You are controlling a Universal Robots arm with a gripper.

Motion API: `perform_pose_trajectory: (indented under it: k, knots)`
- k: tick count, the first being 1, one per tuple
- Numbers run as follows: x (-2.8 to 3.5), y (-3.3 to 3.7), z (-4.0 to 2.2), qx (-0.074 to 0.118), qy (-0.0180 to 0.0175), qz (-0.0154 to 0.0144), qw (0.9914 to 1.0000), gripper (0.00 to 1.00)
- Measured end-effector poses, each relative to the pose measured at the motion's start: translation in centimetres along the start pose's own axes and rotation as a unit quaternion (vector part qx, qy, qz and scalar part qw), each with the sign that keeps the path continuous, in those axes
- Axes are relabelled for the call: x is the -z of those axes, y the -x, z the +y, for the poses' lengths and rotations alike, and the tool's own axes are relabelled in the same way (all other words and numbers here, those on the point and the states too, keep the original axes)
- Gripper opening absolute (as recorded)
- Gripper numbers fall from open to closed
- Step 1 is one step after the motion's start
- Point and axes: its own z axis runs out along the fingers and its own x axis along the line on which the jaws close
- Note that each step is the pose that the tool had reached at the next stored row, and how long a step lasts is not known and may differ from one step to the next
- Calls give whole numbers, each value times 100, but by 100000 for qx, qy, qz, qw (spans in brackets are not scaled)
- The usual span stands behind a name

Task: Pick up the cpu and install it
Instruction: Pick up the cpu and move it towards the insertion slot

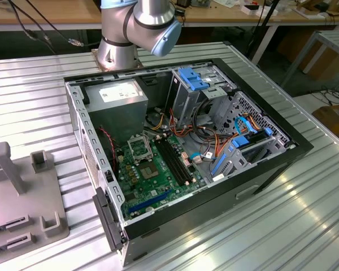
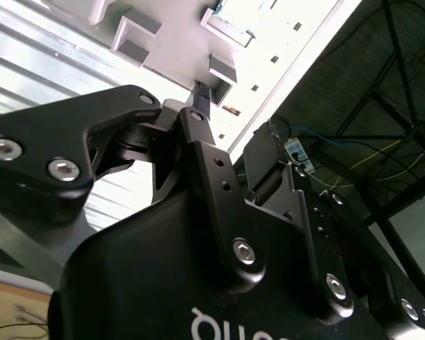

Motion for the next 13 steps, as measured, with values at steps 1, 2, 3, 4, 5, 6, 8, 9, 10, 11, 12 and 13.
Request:
perform_pose_trajectory:
  k: [1,2,3,4,5,6,8,9,10,11,12,13]
  knots:
    - [0,0,0,6,-2,-1,100000,47]
    - [-2,-7,-1,9,3,-8,100000,47]
    - [-3,-14,-1,8,3,-11,100000,47]
    - [-3,-14,-1,8,4,-8,100000,47]
    - [-3,-15,0,7,3,-9,100000,47]
    - [-3,-15,0,8,4,-8,100000,47]
    - [-3,-15,-1,7,2,-9,100000,47]
    - [-3,-15,0,8,4,-9,100000,47]
    - [-3,-15,-1,10,3,-10,100000,47]
    - [-3,-15,-1,10,5,-10,100000,47]
    - [-3,-16,0,6,5,-9,100000,47]
    - [-3,-16,-1,9,3,-8,100000,48]
